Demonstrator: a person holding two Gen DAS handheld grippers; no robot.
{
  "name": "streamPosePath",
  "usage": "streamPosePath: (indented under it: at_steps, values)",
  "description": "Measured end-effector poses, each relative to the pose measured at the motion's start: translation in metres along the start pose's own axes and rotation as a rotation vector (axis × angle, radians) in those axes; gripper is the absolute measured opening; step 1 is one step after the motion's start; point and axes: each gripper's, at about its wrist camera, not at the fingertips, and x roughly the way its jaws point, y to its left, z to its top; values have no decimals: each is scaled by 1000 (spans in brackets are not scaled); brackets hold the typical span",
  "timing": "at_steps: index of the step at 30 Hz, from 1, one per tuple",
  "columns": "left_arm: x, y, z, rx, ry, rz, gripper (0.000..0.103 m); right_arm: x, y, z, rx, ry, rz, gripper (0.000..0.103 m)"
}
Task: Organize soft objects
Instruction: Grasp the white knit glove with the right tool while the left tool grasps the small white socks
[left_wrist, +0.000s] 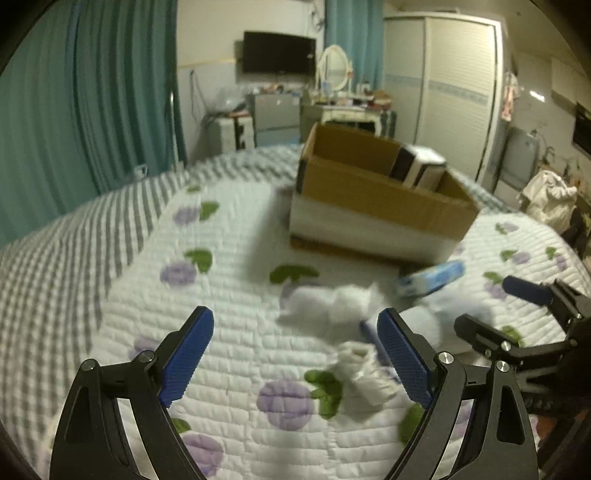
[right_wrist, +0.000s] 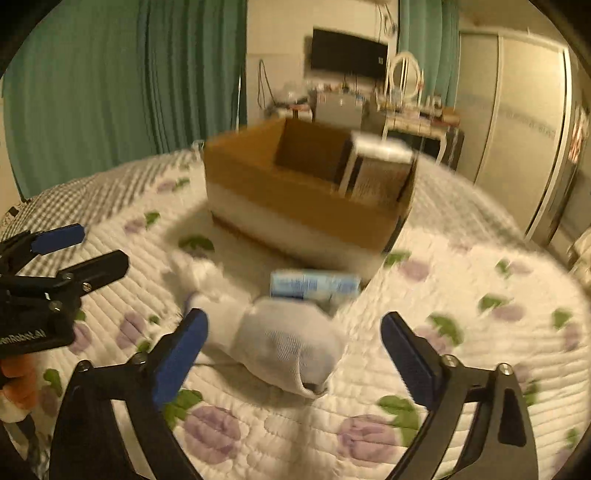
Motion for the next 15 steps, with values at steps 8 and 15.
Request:
streamPosePath:
  at_steps: [8,15]
  values:
    - [10,-2,-14,0,19,-26,91,29,-7,-14,56,52,23,67]
    - [6,-21,-28,72,29,-70,90,3,-9,-28,99,19,-4,49]
